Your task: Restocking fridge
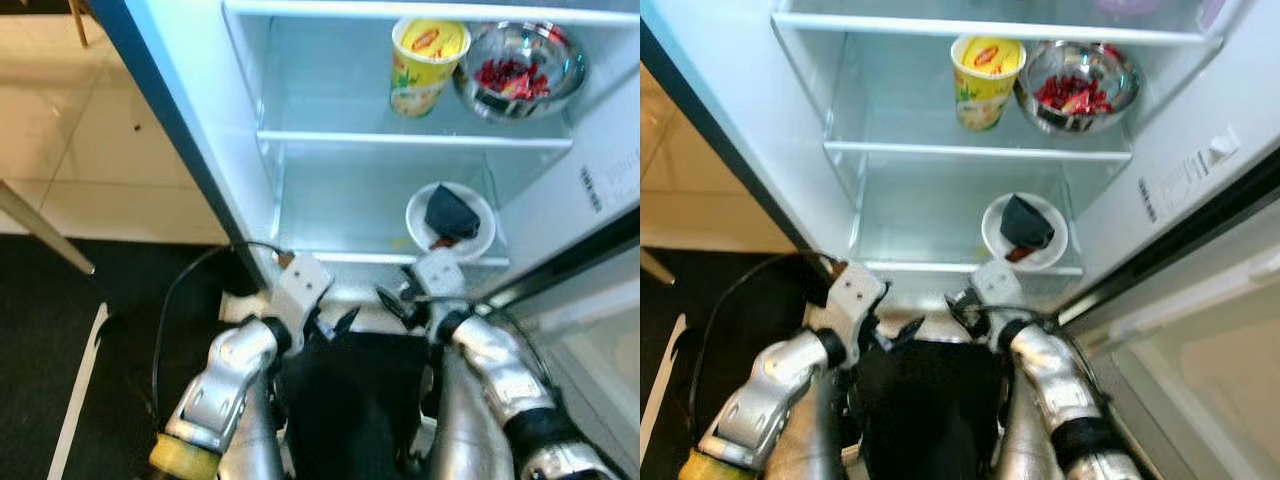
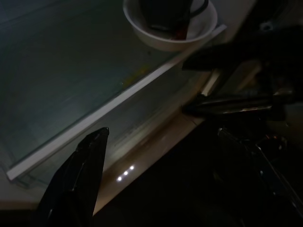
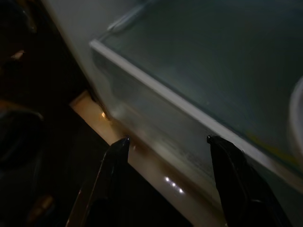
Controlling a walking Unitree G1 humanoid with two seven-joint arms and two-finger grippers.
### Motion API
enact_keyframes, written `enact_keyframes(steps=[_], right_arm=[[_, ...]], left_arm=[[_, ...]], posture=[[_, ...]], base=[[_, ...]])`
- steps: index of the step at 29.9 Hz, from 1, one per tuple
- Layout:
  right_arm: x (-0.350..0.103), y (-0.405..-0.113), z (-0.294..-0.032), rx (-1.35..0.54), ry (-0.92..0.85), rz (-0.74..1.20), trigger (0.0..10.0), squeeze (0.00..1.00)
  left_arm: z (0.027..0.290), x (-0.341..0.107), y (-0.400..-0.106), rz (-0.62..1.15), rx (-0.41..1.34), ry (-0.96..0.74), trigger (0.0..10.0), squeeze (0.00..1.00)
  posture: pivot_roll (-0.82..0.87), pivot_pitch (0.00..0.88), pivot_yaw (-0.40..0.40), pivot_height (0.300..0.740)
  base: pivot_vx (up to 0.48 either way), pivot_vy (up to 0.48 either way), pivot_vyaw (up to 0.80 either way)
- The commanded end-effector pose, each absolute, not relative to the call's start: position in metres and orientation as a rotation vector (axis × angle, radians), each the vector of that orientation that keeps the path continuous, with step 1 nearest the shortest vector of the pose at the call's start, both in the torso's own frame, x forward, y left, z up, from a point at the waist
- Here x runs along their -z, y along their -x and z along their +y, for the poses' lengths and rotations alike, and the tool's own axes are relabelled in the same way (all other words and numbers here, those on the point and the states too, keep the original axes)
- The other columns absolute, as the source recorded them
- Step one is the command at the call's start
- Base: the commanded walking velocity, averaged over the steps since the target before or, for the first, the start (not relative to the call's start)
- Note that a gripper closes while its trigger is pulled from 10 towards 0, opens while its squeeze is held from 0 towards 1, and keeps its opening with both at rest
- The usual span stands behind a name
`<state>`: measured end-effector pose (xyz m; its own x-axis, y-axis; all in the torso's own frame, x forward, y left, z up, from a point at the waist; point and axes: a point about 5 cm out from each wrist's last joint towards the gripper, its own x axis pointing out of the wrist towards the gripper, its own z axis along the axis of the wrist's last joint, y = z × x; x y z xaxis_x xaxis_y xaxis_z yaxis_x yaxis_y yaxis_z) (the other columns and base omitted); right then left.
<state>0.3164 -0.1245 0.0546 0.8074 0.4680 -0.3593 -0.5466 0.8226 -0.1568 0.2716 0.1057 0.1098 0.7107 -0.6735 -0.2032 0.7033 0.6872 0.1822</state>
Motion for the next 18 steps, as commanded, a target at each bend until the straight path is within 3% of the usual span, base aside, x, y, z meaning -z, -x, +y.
enact_keyframes(steps=[1, 9, 18], right_arm=[[-0.042, -0.31, -0.127, -0.533, 0.273, 0.375, 10.0, 0.0], [-0.027, -0.32, -0.145, -0.436, 0.389, 0.537, 10.0, 0.0], [-0.043, -0.34, -0.159, -0.289, 0.443, 0.496, 10.0, 0.0]], left_arm=[[0.109, -0.103, -0.266, 0.156, 0.785, -0.266, 10.0, 0.0], [0.115, -0.107, -0.257, 0.153, 0.766, -0.266, 10.0, 0.0], [0.116, -0.107, -0.249, 0.163, 0.757, -0.266, 10.0, 0.0]], posture=[[0.11, 0.321, 0.001, 0.516], [0.15, 0.352, 0.001, 0.516], [0.19, 0.38, 0.009, 0.516]], base=[[0.0, 0.0, 0.0], [0.0, 0.0, 0.0], [0.0, 0.0, 0.0]])
